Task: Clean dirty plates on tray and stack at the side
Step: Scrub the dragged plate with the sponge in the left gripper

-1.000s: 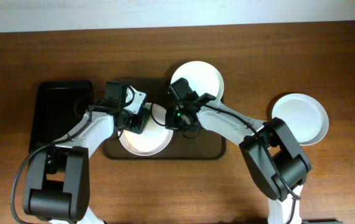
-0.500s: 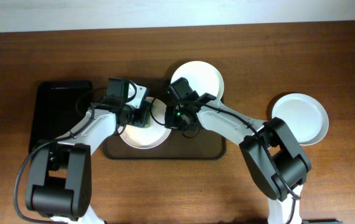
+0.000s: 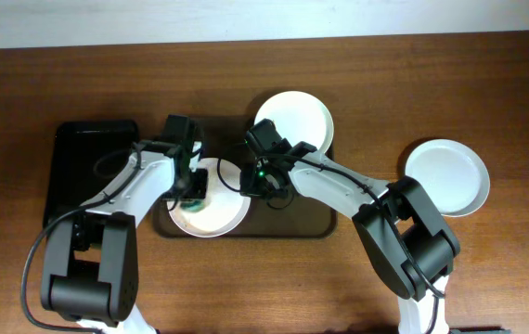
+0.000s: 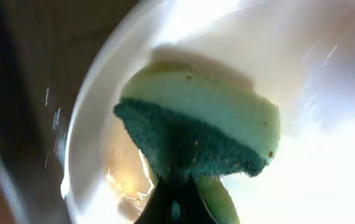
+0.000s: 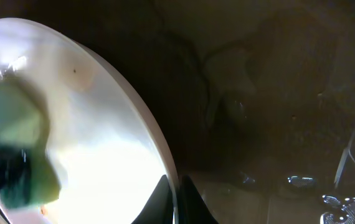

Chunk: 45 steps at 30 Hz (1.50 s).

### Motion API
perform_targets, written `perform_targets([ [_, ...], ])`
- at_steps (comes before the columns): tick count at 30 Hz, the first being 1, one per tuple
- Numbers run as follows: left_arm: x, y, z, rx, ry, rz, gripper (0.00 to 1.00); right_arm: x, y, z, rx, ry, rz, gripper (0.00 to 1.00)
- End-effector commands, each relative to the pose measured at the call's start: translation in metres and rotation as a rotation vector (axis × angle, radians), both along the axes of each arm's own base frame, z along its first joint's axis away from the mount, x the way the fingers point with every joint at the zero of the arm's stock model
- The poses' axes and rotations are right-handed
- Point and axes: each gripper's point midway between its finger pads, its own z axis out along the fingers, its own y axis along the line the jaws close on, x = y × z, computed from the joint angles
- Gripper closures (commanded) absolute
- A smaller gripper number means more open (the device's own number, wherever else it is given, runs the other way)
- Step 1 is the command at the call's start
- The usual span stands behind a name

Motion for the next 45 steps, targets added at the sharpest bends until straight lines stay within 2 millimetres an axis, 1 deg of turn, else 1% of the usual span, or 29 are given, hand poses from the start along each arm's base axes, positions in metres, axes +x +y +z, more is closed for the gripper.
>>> perform_targets([
  [1,-0.03,0.022,-0.011,0.099,0.164,0.011,0.99,0.012,-0.008,0.0,-0.023,-0.021,-0.033,0.96],
  [3,-0.023,0.02,0.004,0.098,0.166,-0.017,1.0,0.012,-0.008,0.0,-0.023,-0.021,-0.033,0.96],
  [6,-0.004,0.017,0.014,0.09,0.113,-0.045,0.99,0.012,-0.008,0.0,-0.023,-0.021,-0.033,0.96],
  [10,0.024,0.005,0.008,0.029,-0.004,-0.044,0.99,0.012,-0.007,0.001,-0.022,-0.021,-0.033,0.96],
  [12,0.033,-0.007,0.0,-0.035,-0.053,-0.049,0.99,0.012,-0.008,0.001,-0.023,-0.022,-0.033,0.96],
  [14,0.039,-0.019,-0.01,-0.101,-0.087,-0.059,1.0,0.012,-0.008,0.0,-0.023,-0.021,-0.033,0.96],
  [17,0.04,-0.037,-0.03,-0.178,-0.111,-0.086,0.99,0.012,-0.007,0.001,-0.022,-0.021,-0.033,0.96],
  [19,0.038,-0.053,-0.035,-0.25,-0.099,-0.134,0.99,0.012,-0.008,0.001,-0.023,-0.022,-0.033,0.96],
  [21,0.034,-0.073,-0.029,-0.358,-0.099,-0.238,1.0,0.012,-0.008,0.0,-0.023,-0.021,-0.033,0.96],
  [22,0.032,-0.085,-0.022,-0.428,-0.105,-0.292,1.0,0.012,-0.008,0.0,-0.023,-0.021,-0.033,0.96],
  [23,0.031,-0.092,-0.017,-0.467,-0.109,-0.336,0.99,0.012,-0.008,0.001,-0.023,-0.022,-0.033,0.96],
  [27,0.024,-0.103,-0.001,-0.53,-0.085,-0.443,0.99,0.012,-0.008,0.0,-0.023,-0.021,-0.033,0.96],
  [28,0.019,-0.11,0.009,-0.583,-0.072,-0.493,1.0,0.012,-0.008,0.0,-0.023,-0.021,-0.033,0.96],
  [30,0.016,-0.118,0.018,-0.635,-0.074,-0.54,0.99,0.012,-0.007,0.001,-0.022,-0.022,-0.033,0.96],
  [35,0.016,-0.117,0.017,-0.631,-0.075,-0.54,0.99,0.012,-0.008,0.0,-0.023,-0.022,-0.033,0.96],
  [36,0.018,-0.113,0.014,-0.606,-0.068,-0.511,0.99,0.012,-0.007,0.001,-0.022,-0.022,-0.033,0.96],
  [37,0.024,-0.103,0.007,-0.537,-0.062,-0.449,1.0,0.012,-0.008,0.001,-0.023,-0.022,-0.033,0.96],
  [39,0.041,-0.076,-0.006,-0.363,-0.078,-0.309,1.0,0.012,-0.008,0.001,-0.023,-0.022,-0.033,0.96],
  [41,0.063,-0.055,-0.009,-0.228,-0.147,-0.214,0.99,0.012,-0.008,0.001,-0.023,-0.022,-0.033,0.96],
  [43,0.083,-0.047,-0.006,-0.172,-0.229,-0.186,1.0,0.012,-0.008,0.001,-0.023,-0.022,-0.033,0.96],
  [44,0.1,-0.043,-0.001,-0.14,-0.299,-0.164,1.0,0.012,-0.008,0.0,-0.023,-0.021,-0.032,0.96],
  [45,0.105,-0.04,0.001,-0.124,-0.321,-0.139,0.99,0.012,-0.008,0.0,-0.024,-0.023,-0.026,0.96],
])
